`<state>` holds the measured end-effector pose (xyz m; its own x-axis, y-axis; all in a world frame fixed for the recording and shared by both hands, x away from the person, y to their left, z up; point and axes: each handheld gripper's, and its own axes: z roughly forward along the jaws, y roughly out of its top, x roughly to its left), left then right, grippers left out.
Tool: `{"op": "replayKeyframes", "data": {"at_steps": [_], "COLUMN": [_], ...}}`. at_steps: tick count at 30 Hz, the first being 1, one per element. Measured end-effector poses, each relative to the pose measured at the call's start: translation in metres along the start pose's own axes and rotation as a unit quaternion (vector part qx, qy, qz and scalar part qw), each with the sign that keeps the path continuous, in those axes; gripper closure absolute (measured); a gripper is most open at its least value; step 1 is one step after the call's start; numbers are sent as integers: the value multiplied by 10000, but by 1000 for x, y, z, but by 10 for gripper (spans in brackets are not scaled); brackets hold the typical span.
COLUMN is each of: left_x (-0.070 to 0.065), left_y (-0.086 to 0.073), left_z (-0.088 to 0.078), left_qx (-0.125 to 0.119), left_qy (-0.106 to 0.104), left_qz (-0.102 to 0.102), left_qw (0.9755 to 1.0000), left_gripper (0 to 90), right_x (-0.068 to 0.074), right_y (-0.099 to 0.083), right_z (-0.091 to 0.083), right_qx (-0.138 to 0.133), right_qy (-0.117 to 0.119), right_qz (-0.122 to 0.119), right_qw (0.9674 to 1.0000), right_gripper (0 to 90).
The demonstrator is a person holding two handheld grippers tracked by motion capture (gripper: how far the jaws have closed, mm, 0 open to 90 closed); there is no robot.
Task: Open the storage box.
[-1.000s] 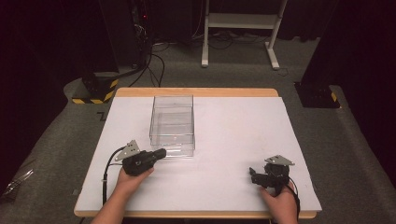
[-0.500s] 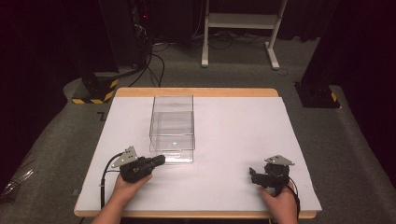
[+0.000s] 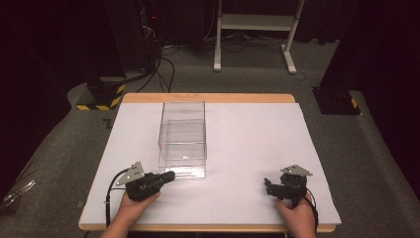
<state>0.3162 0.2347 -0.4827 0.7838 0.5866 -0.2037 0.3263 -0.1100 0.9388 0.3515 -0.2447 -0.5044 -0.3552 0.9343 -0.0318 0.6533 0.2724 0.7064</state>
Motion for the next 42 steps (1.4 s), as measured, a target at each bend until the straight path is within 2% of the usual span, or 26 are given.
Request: {"op": "replayKeyframes", "data": {"at_steps": [17, 30, 42], "left_x": [-20, -26, -28], "left_y": [-9, -13, -15], "left_z": [-10, -19, -23], "left_qx": [182, 204, 187], "left_qy": [-234, -385, -392], "left_qz": [83, 95, 132], "left_qw": [9995, 9990, 9990], "left_gripper": [855, 855, 852], "right_x": [0, 0, 0], "right_y": [0, 0, 0], "right_z": [0, 0, 0], "right_qx": [0, 1, 0], "right_qy": [1, 2, 2], "right_qz": [2, 3, 1], "right_qw": [10000, 10000, 10000], "right_gripper": [100, 100, 100]}}
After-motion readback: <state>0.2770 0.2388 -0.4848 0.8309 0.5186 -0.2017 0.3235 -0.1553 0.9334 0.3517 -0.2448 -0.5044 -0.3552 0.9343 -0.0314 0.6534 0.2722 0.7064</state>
